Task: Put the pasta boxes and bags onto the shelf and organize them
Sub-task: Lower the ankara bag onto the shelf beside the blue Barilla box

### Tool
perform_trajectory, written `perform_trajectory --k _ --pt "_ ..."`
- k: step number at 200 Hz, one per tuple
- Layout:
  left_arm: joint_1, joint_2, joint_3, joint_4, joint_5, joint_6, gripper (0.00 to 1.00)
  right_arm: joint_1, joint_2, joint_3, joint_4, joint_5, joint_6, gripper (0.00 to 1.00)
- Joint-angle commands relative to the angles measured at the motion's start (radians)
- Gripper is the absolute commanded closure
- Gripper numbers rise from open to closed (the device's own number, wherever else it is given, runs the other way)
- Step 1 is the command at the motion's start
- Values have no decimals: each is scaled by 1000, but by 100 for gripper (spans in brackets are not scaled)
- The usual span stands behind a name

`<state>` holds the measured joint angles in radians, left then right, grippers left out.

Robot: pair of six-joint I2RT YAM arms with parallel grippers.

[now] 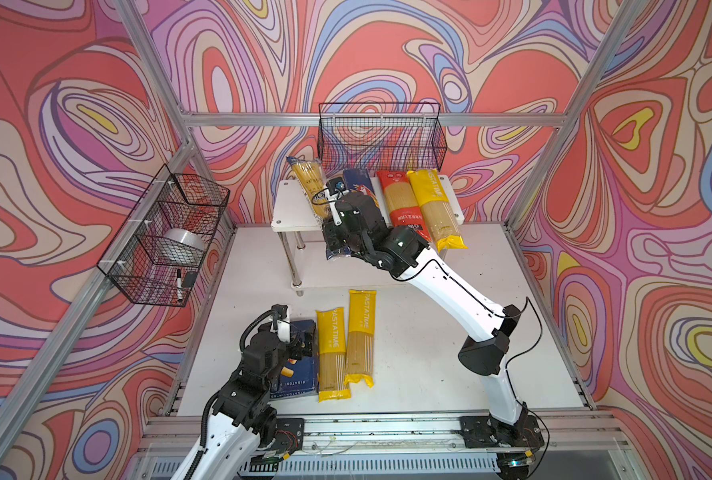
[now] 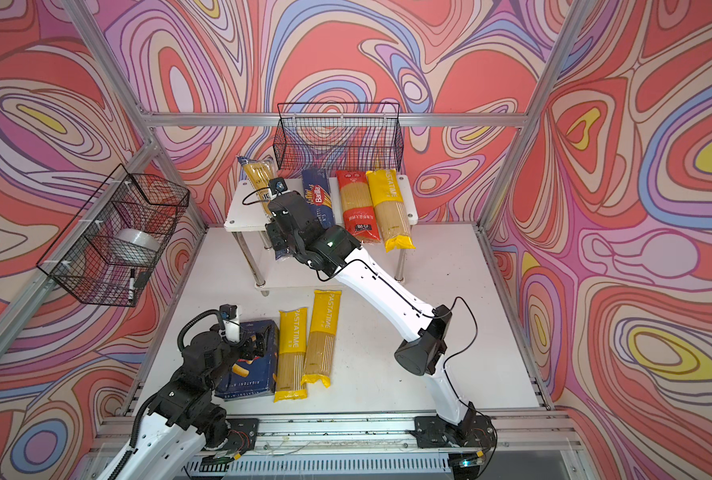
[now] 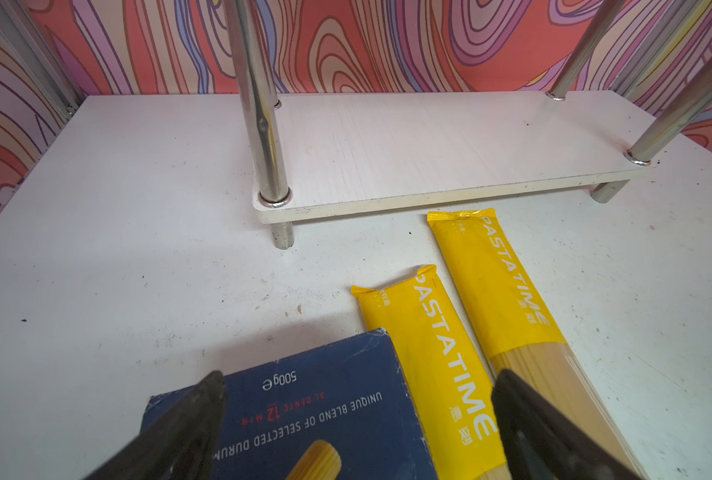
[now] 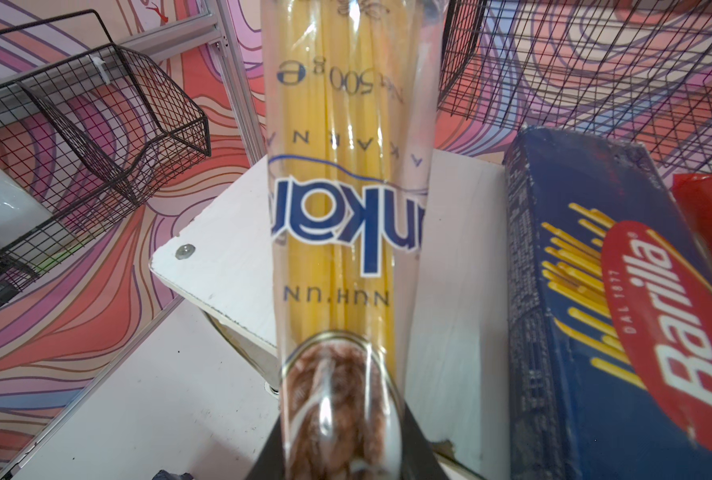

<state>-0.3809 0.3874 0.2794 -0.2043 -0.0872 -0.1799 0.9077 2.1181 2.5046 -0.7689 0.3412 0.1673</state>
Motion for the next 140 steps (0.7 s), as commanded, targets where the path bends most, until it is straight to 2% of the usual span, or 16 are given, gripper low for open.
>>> perform_trajectory --k 1,40,55,99,140 --pt "-4 -10 8 10 0 0 0 -28 11 51 166 10 5 91" --pt "-4 -11 9 10 0 0 0 -35 22 53 175 7 15 87" --pt "-3 -12 9 11 0 0 0 -37 23 52 181 7 18 78" --pt "-4 -12 9 9 0 0 0 -38 25 55 174 14 30 62" --pt "-4 -15 8 9 1 0 0 -39 26 53 184 4 38 57"
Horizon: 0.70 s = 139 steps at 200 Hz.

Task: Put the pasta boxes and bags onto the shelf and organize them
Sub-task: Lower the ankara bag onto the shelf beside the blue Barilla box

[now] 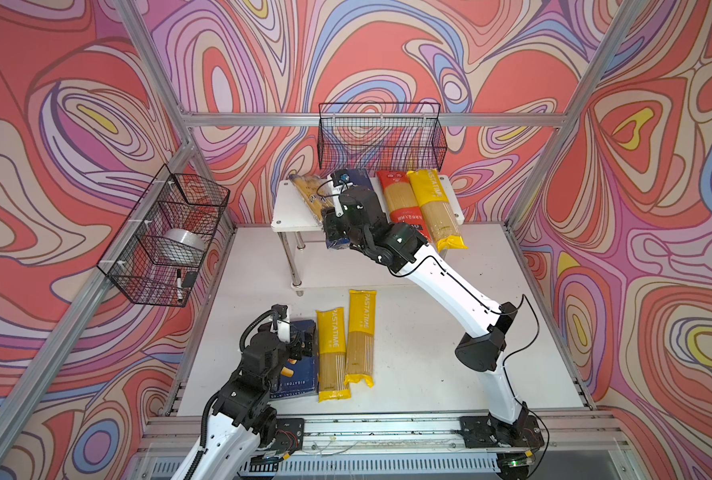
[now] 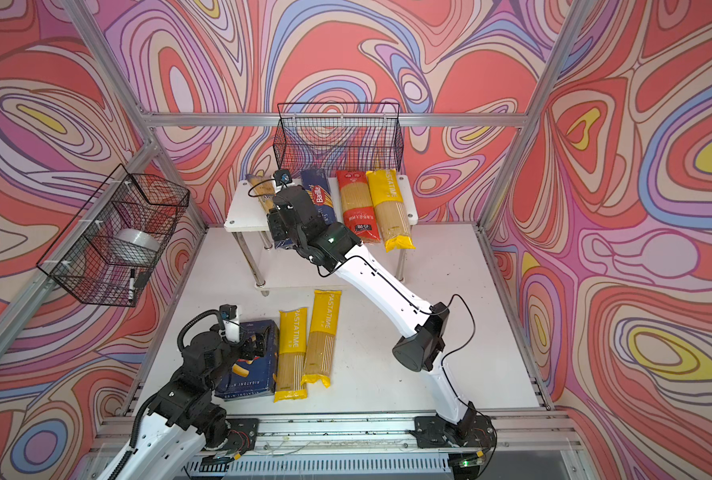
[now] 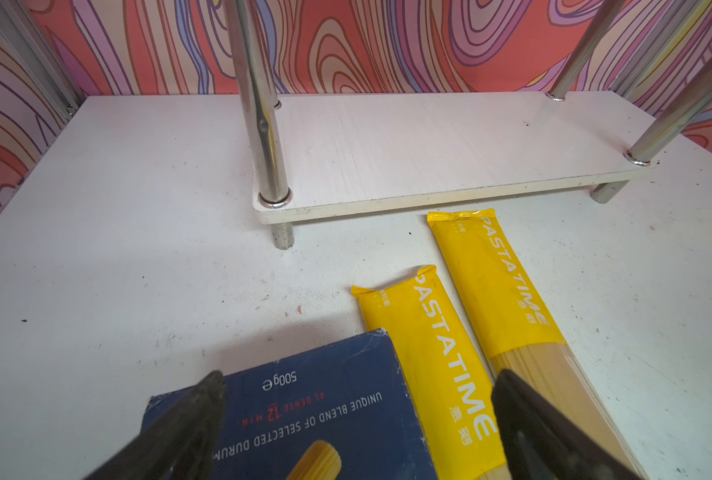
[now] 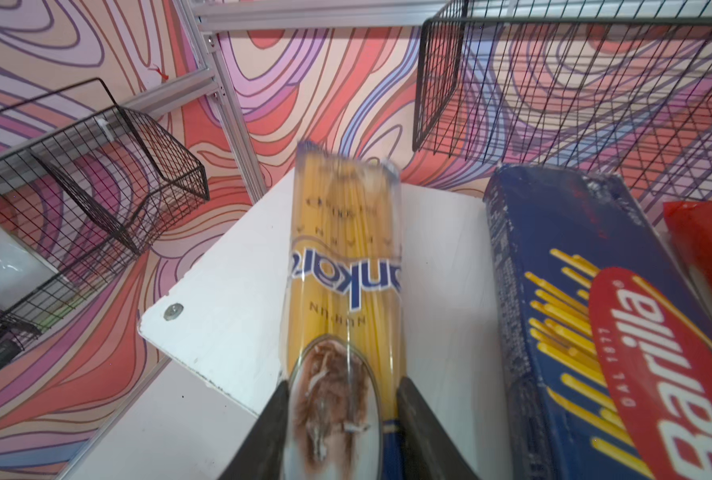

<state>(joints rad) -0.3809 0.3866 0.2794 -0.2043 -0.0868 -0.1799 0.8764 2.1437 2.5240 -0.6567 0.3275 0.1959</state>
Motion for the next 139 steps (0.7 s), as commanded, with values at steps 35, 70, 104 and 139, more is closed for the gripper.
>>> perform_trajectory --k 35,70,104,139 --pt "-4 -25 6 5 -1 0 0 -7 -8 46 64 -48 10 54" --pt "-4 -30 4 4 -1 0 0 -5 -114 -14 -11 -173 -45 57" --pt "-3 -17 7 8 -2 0 0 8 -312 -239 -35 -302 -95 66" --pt "-3 7 12 16 5 1 0 15 -481 -451 -90 -381 -129 67"
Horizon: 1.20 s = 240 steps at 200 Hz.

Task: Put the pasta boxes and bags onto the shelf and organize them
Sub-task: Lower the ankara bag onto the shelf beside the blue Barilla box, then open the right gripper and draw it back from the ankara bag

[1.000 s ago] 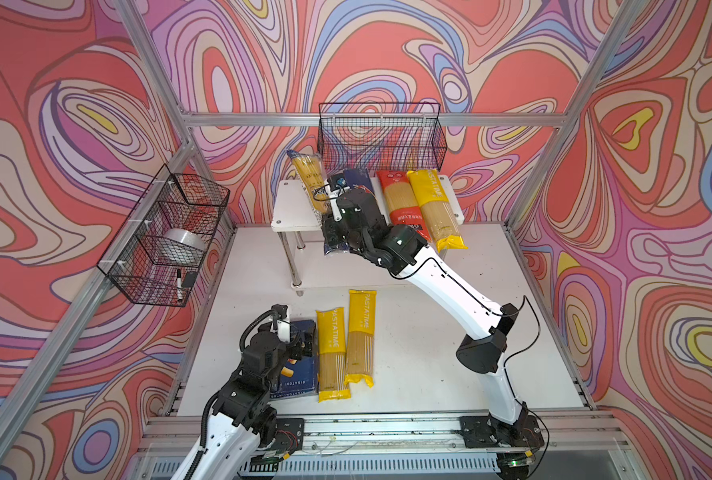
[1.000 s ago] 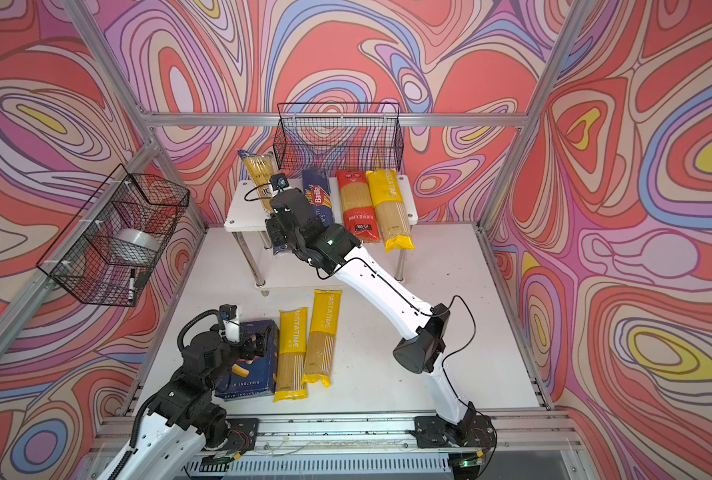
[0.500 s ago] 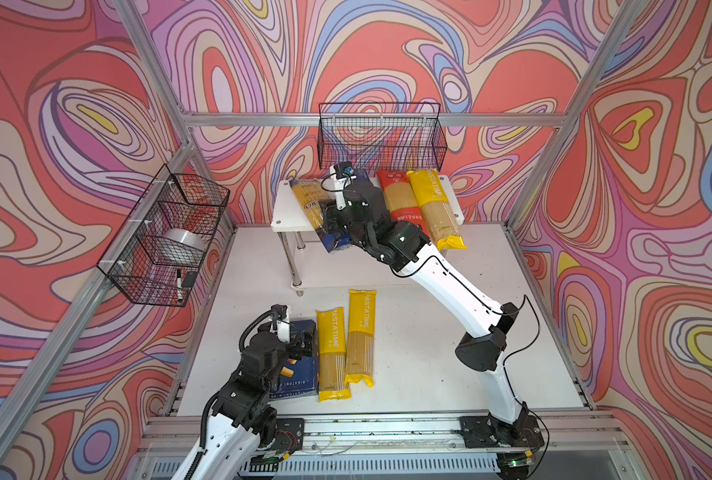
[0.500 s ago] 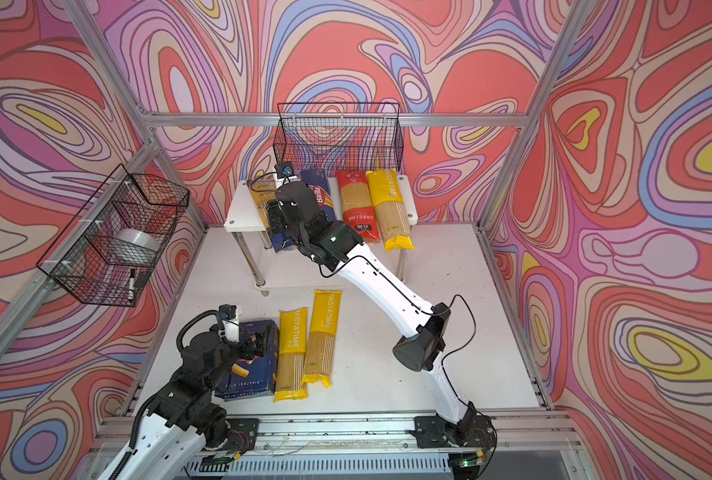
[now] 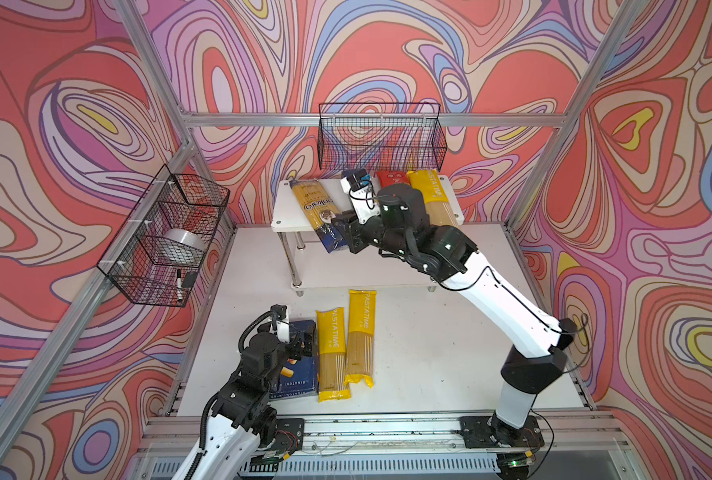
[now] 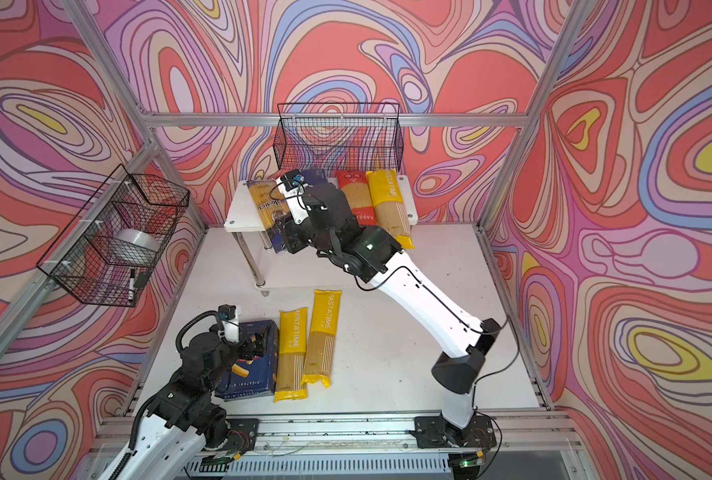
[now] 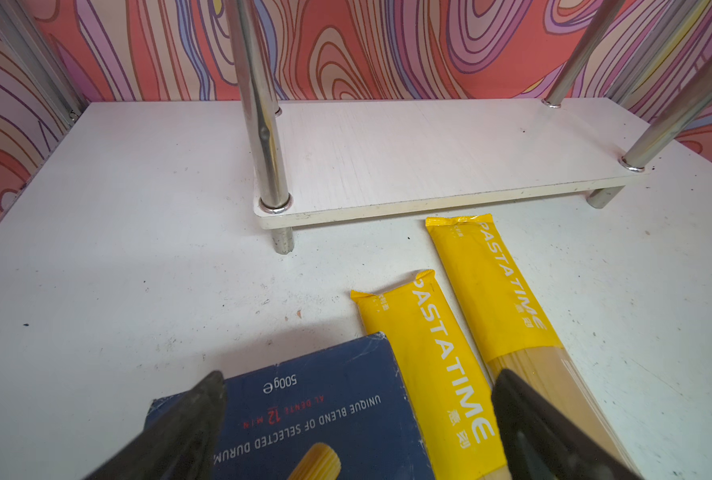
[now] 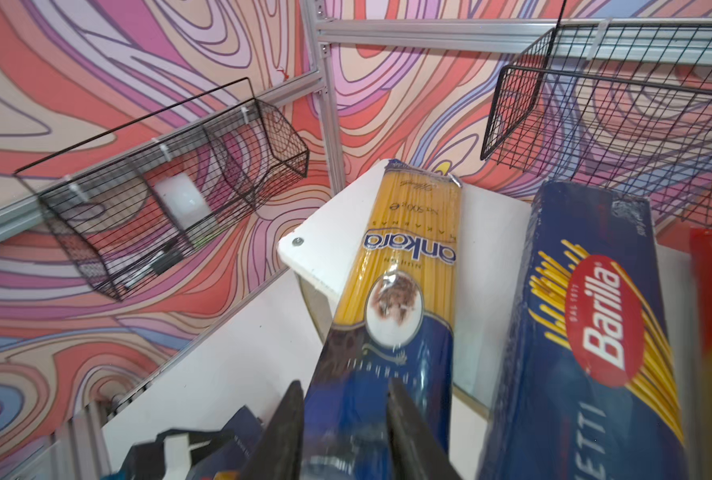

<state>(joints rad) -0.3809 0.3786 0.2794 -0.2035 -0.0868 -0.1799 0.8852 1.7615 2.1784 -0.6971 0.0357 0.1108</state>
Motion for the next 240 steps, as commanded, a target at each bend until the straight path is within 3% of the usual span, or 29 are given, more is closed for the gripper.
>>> perform_trajectory --k 1,39,85,157,240 --pt "-4 15 13 15 5 1 0 6 -103 -113 -51 -88 -44 67" --pt "-4 2 10 11 0 0 0 6 -218 -318 -16 -81 -36 76" --pt "-4 12 12 13 0 0 0 5 -234 -419 89 -115 -9 90" --pt "-4 13 12 13 0 0 0 6 -161 -385 133 -73 -6 97" --pt "-4 5 11 12 -1 0 0 6 -88 -326 153 -63 -25 97"
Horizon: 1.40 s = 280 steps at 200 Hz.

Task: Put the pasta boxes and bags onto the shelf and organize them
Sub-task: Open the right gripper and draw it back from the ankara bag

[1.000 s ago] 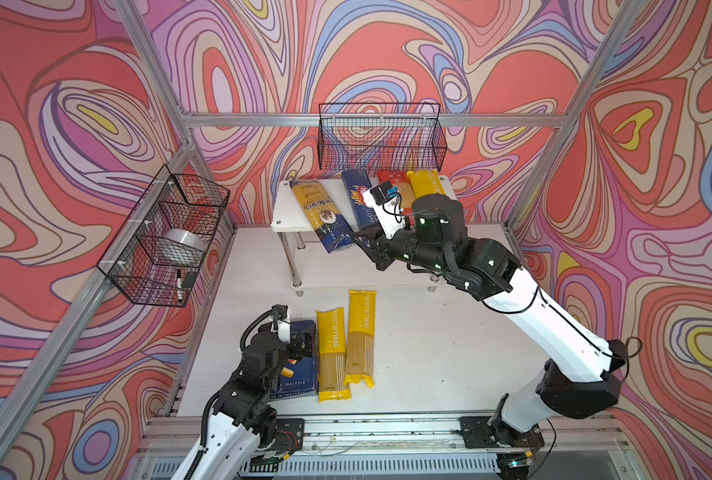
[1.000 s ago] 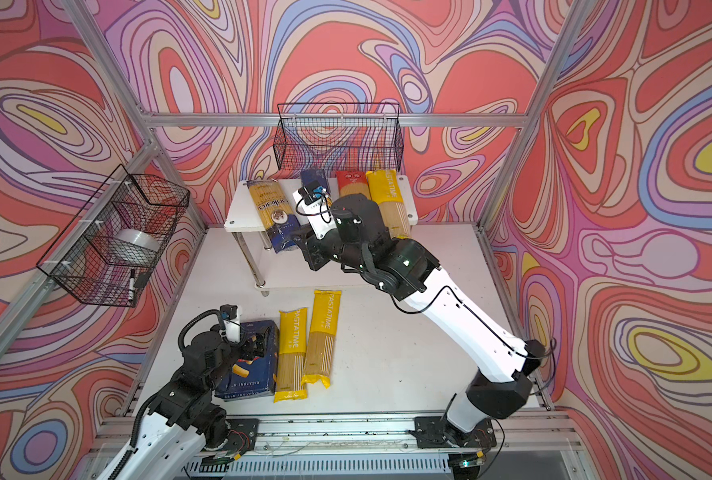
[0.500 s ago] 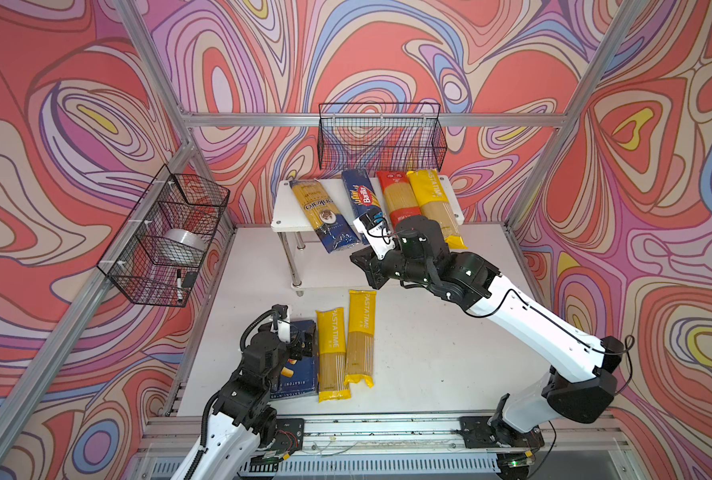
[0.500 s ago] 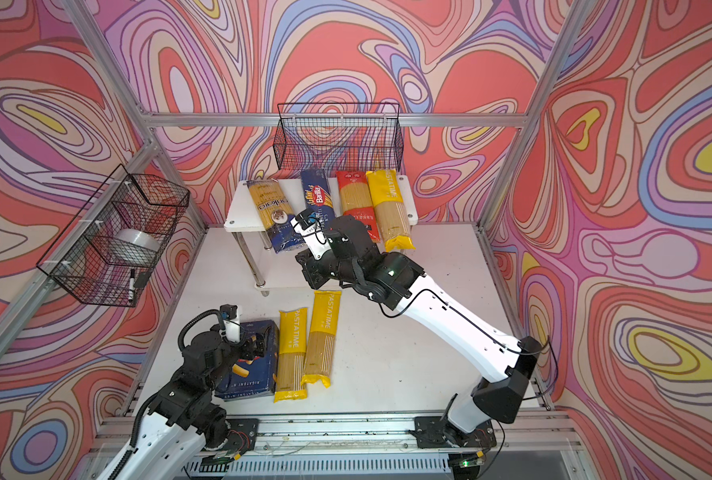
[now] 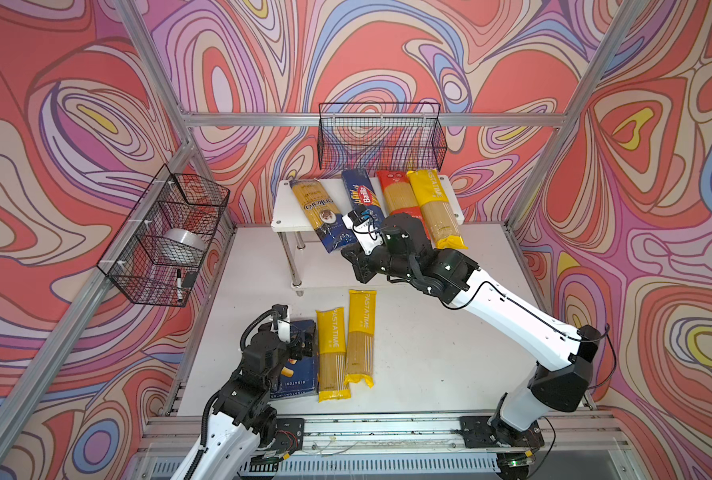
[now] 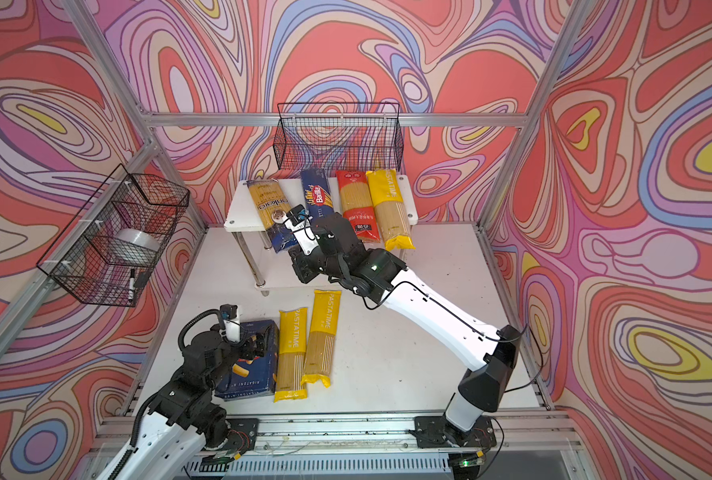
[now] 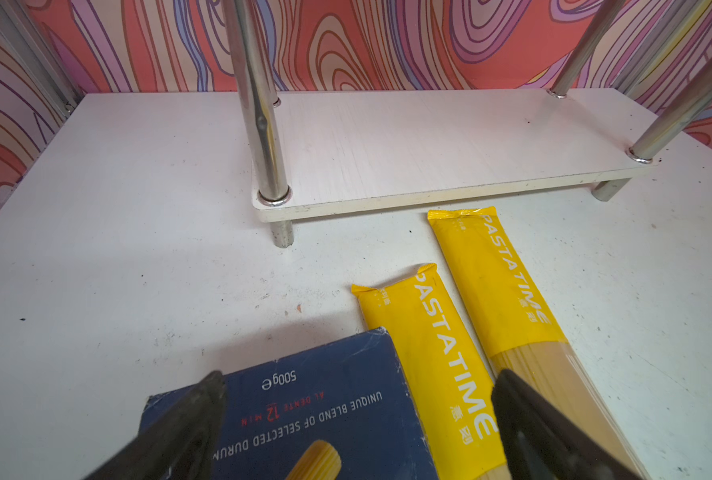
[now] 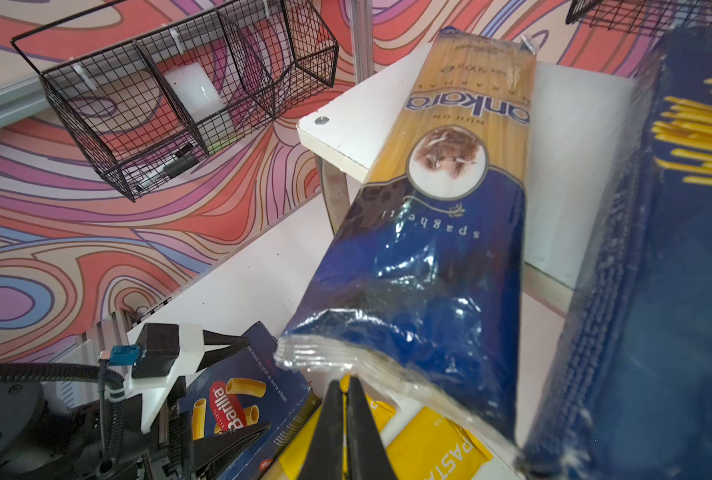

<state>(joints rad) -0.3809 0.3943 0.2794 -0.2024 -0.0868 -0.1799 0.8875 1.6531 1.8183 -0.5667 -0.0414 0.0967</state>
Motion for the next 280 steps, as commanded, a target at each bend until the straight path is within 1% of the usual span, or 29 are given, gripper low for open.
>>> perform_trajectory --k 1,43,109,116,153,199,216,236,250,258,270,280 --pt "-4 -11 11 9 -1 0 0 4 21 34 23 15 -12 97" --pt "-4 -17 9 8 -2 -2 0 4 56 60 29 25 -18 97" --pt "-4 -25 7 5 -3 -1 0 4 112 125 33 -39 -8 98" --pt "-4 -28 7 4 -4 -1 0 5 147 133 34 -44 -7 98" --pt "-4 -34 6 1 -6 -2 0 7 190 174 42 -71 -3 98" --pt "-3 -38 4 1 -5 -2 0 11 241 229 33 -76 -9 98" --pt "-3 -38 5 1 -6 -1 0 11 245 238 32 -72 -12 97" --pt "-4 -39 4 1 -5 -1 0 17 242 240 13 -80 -21 92" --pt "-3 -35 4 1 -5 -1 0 34 226 232 -19 -63 -39 88" --pt "-4 -34 5 1 -6 -1 0 56 208 217 -43 -31 -57 87" --pt "-4 -32 5 1 -6 -1 0 99 165 170 -65 54 -83 83" --pt "-4 -32 5 3 -5 -2 0 143 126 107 -68 132 -93 83"
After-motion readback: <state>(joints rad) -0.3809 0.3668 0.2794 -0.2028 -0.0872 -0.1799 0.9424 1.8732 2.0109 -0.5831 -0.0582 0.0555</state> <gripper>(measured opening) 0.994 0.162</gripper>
